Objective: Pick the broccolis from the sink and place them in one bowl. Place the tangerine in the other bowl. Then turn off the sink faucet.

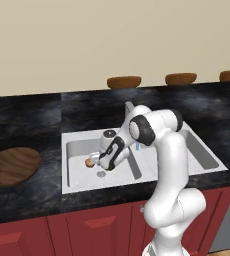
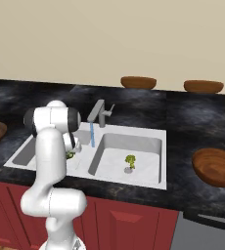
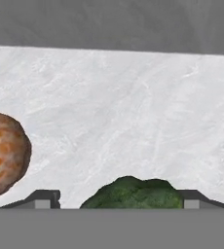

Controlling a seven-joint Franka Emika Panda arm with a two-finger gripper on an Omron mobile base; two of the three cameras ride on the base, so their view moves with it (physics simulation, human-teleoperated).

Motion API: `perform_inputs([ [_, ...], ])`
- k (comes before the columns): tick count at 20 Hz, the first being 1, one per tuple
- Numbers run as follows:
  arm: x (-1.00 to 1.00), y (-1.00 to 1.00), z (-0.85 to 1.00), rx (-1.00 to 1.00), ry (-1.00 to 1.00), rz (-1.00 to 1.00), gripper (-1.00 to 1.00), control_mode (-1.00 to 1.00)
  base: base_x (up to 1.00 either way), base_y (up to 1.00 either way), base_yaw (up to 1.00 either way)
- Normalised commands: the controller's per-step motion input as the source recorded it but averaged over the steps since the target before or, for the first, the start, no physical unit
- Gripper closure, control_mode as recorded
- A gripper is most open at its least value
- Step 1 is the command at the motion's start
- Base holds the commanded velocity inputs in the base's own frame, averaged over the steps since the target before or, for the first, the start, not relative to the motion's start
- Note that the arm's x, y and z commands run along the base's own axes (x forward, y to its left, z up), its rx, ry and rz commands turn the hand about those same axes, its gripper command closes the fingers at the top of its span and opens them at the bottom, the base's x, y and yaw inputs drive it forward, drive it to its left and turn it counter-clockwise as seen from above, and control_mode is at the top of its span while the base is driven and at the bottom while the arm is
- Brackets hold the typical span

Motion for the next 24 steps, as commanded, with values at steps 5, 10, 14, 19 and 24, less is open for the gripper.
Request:
perform_inputs([
  [5,-0.49,-0.15,-0.21,0.0,0.05,-0.1,1.0,-1.0,0.0,0.0,0.0],
  [10,-0.13,-0.04,-0.08,0.0,0.02,-0.04,1.0,-1.0,0.0,0.0,0.0],
  [14,0.0,0.0,0.12,0.0,-0.01,0.0,1.0,-1.0,0.0,0.0,0.0],
  [19,-0.02,0.0,0.66,0.0,-0.18,0.0,1.0,-1.0,0.0,0.0,0.0],
  [24,-0.15,0.11,0.9,0.01,-0.12,0.0,1.0,-1.0,0.0,0.0,0.0],
])
